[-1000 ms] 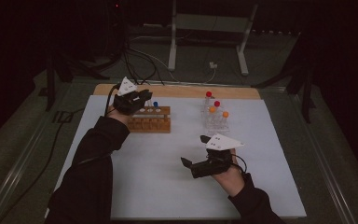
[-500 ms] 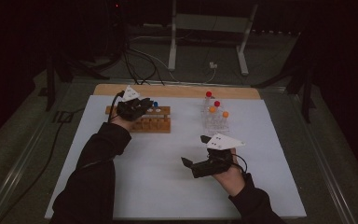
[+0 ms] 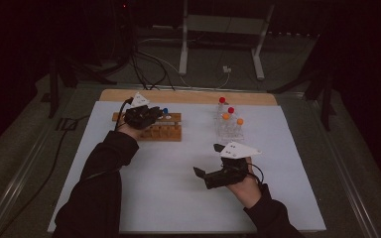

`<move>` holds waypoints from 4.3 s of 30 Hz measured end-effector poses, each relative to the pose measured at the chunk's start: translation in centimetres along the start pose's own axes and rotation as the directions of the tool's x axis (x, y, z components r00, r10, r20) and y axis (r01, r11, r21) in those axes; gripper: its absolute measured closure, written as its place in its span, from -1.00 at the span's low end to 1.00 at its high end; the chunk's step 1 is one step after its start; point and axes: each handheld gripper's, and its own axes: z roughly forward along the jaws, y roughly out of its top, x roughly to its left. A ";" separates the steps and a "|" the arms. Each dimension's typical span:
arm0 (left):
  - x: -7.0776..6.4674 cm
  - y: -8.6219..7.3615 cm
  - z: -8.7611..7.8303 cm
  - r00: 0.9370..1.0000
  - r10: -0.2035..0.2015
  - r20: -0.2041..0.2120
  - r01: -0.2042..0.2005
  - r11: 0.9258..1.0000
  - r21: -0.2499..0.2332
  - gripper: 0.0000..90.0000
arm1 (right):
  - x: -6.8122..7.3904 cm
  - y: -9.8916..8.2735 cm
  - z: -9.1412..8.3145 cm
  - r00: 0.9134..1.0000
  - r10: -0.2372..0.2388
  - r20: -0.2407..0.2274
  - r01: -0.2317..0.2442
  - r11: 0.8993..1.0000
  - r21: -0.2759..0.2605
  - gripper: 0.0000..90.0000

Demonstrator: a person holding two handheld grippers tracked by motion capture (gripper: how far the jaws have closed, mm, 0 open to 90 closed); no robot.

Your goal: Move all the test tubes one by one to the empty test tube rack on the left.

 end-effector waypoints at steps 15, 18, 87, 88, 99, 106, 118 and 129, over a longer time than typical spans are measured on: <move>-1.8 1.2 -4.5 0.990 -0.020 0.142 0.020 1.000 0.001 -0.57 | -2.1 1.4 -1.8 0.998 0.017 0.062 -0.015 0.999 -0.040 -1.00; -2.8 1.0 -5.1 0.982 -0.014 0.191 0.010 1.000 0.019 -0.77 | -2.9 1.7 -2.3 0.997 0.024 0.079 -0.020 0.999 -0.047 -1.00; -8.5 -4.7 -8.4 0.930 0.057 0.363 -0.055 0.998 -0.016 -0.96 | -15.8 -2.8 1.9 0.911 0.142 0.388 -0.196 0.975 0.103 0.67; -8.5 -4.7 -8.4 0.929 0.056 0.366 -0.054 0.998 -0.016 -0.96 | -15.8 -2.6 1.8 0.911 0.134 0.391 -0.189 0.976 0.105 0.67; -8.3 -4.3 -8.7 0.927 0.059 0.371 -0.054 0.998 -0.026 -0.96 | -14.9 0.8 -0.6 0.915 0.086 0.395 -0.121 0.991 0.063 0.67; -8.2 -3.5 -9.1 0.925 0.066 0.374 -0.056 0.998 -0.038 -0.96 | -13.2 2.8 -1.9 0.929 0.054 0.366 -0.070 0.997 0.031 0.67; -8.8 -3.1 -9.0 0.913 0.072 0.402 -0.063 0.997 -0.036 -0.96 | -8.5 2.6 -0.4 0.976 -0.003 0.219 -0.007 0.999 0.043 0.67; -9.7 -2.2 -8.4 0.894 0.097 0.437 -0.089 0.995 -0.039 -0.96 | -5.2 0.5 2.0 0.994 -0.039 0.102 0.028 0.994 0.110 0.67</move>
